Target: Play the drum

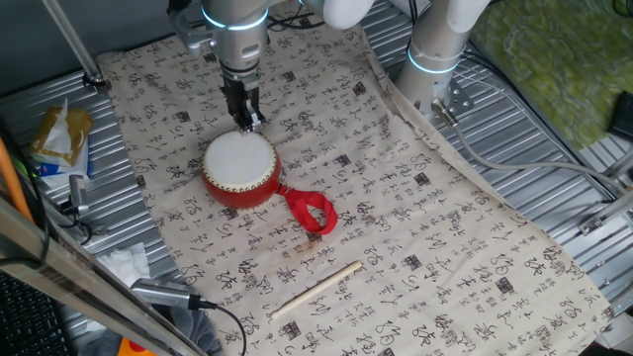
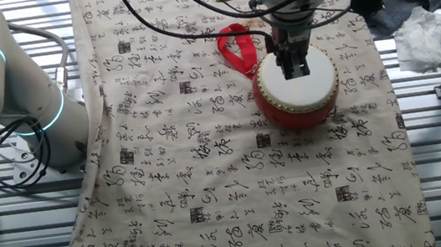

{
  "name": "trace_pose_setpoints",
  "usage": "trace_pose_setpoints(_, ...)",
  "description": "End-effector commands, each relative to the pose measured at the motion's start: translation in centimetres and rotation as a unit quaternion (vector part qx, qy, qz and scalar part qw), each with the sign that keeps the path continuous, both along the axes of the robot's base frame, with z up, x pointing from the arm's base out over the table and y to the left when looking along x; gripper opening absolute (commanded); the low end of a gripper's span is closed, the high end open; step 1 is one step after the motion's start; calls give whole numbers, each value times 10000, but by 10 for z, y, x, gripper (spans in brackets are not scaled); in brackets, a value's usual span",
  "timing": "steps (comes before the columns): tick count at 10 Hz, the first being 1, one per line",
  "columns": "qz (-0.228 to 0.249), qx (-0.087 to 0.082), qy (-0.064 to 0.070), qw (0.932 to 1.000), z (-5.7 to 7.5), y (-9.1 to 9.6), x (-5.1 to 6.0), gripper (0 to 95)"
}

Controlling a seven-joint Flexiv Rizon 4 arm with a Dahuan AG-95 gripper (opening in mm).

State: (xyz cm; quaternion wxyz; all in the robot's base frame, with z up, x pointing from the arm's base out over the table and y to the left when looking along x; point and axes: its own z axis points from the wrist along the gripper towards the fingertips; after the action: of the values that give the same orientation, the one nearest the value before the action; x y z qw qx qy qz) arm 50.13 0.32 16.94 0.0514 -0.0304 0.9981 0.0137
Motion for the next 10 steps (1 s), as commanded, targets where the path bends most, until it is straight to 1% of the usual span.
trace_pose_setpoints(1,-65,50,-20,10000,-1,6,1,0)
trace_pose_setpoints(2,-171,90,-23,9998,-3,14,2,0)
trace_pose_setpoints(3,-331,88,-40,9994,-7,28,4,0)
trace_pose_setpoints(4,-421,98,-51,9991,-8,36,5,0)
trace_pose_setpoints(6,-519,68,-47,9986,-13,61,10,0)
trace_pose_setpoints(7,-385,98,-63,9992,-12,64,11,0)
trace_pose_setpoints(10,-377,68,-35,9993,-8,64,13,0)
